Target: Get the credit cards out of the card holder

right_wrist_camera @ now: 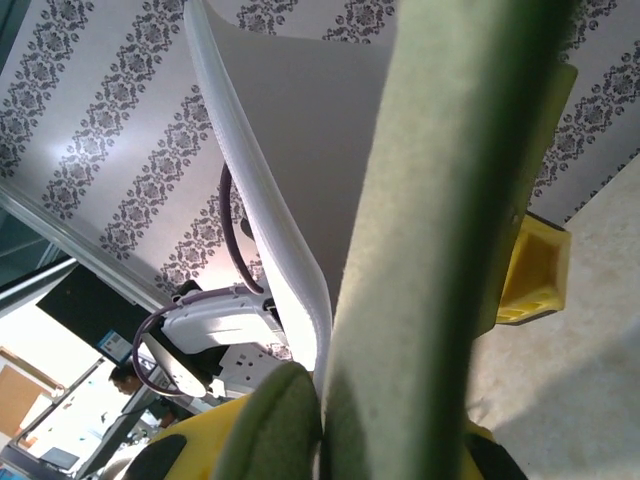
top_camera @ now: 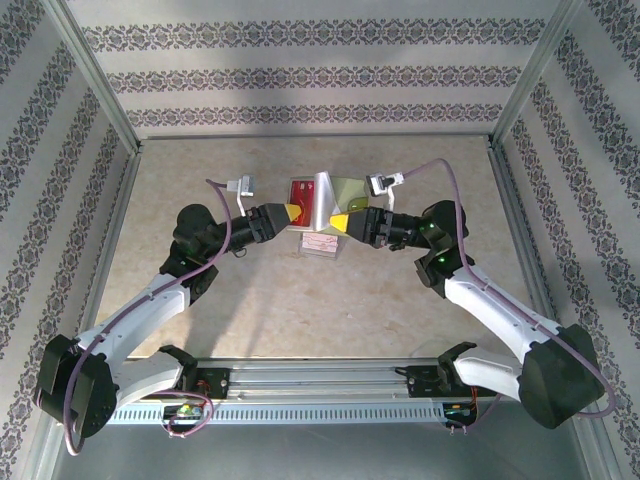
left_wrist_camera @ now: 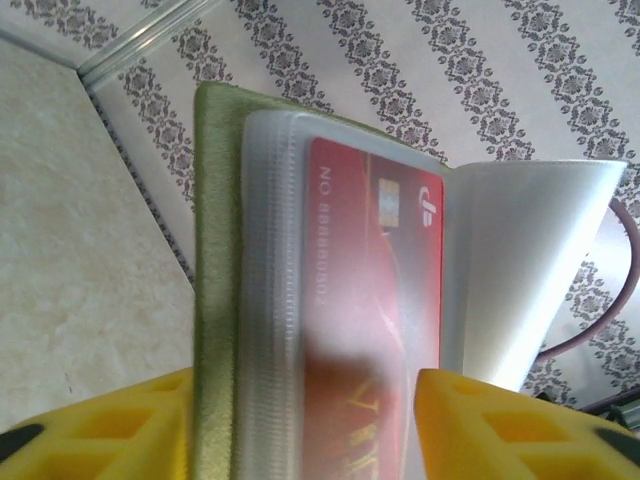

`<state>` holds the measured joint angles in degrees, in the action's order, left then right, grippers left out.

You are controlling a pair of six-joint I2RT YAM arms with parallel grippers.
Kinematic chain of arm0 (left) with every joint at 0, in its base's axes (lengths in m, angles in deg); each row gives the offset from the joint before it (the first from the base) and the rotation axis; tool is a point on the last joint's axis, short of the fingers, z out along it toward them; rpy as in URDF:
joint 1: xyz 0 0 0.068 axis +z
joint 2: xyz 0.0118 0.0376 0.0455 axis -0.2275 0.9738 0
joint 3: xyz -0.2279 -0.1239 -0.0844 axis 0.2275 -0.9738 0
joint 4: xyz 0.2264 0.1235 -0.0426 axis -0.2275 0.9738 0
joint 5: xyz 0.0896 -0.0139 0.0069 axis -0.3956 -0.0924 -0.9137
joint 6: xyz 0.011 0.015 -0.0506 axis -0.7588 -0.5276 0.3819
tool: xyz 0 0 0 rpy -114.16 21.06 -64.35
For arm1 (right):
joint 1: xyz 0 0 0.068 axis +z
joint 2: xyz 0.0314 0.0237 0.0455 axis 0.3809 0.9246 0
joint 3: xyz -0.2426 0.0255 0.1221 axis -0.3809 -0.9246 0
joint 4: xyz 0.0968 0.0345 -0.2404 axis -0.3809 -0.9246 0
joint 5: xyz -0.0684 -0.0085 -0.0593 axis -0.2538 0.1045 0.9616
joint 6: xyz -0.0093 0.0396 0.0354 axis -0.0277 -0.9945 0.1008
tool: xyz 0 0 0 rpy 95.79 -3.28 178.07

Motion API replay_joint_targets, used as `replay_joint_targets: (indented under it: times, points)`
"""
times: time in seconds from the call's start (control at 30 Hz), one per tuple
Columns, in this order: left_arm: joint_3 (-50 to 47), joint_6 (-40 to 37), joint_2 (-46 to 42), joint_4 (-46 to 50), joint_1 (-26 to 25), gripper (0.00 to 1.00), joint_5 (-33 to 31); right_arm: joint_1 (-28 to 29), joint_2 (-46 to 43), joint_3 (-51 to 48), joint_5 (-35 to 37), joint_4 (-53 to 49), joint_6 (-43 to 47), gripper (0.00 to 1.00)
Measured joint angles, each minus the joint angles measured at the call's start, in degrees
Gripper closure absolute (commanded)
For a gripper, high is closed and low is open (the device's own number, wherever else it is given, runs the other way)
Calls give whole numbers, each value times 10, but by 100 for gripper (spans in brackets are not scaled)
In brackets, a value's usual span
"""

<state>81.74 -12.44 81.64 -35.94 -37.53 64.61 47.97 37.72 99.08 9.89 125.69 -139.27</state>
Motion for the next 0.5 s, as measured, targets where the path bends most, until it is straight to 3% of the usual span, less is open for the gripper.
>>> replay_joint_targets:
  times: [0.2, 0.3, 0.5]
  points:
    - [0, -1, -3, 0, 0, 77, -3, -11, -5, -16, 0, 8, -2, 98]
    - [0, -3, -4, 0, 0, 89, -2, -16, -5, -26, 3, 7, -2, 83]
    - [0, -13, -9, 26, 0, 100, -16, -42, -20, -48, 8, -15, 12, 49]
